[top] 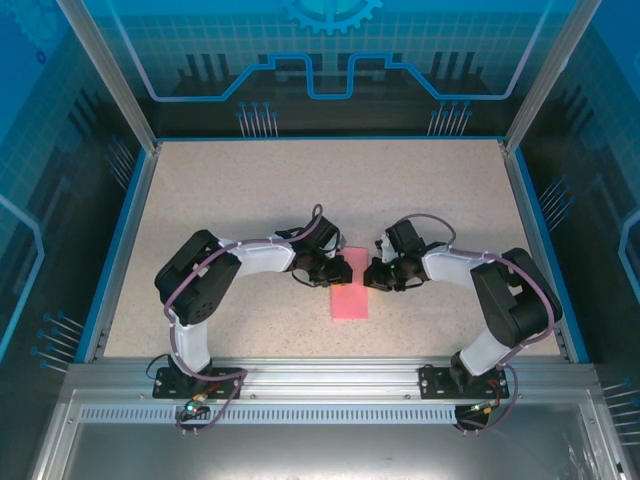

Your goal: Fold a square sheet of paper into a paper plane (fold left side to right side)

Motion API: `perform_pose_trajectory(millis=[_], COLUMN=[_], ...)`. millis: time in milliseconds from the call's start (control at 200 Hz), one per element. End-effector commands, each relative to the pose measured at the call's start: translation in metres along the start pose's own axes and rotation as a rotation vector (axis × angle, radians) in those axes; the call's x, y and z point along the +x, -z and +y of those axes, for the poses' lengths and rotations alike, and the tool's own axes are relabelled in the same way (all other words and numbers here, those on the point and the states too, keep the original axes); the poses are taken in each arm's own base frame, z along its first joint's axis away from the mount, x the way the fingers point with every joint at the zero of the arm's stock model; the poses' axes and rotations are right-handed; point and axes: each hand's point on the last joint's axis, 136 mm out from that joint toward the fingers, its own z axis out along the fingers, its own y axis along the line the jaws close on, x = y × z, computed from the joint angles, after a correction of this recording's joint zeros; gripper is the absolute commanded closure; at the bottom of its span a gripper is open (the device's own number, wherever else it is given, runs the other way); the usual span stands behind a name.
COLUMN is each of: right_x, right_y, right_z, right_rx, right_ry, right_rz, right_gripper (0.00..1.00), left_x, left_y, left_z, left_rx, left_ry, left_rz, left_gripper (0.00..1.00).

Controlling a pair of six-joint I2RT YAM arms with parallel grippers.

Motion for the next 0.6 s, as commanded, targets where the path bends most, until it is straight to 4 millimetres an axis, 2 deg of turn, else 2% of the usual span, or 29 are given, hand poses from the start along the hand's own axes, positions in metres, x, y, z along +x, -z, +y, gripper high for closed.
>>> perform_pose_trajectory(millis=[0, 595], right_x=[0.000, 0.006], right_y=[-0.002, -0.009], right_z=[0.002, -0.004], right_rx=[0.016, 0.051], right_ry=[0.020, 0.025], right_rz=[0.015, 0.046], right_gripper=[0.92, 0.92], left_x=[-0.003, 0.004], left_y=[-0.001, -0.012], left_z=[0.001, 0.016], left_rx=[-0.013, -0.048], left_ry=[-0.011, 0.004], left_rz=[0.005, 0.033], left_gripper=[0.78, 0.78])
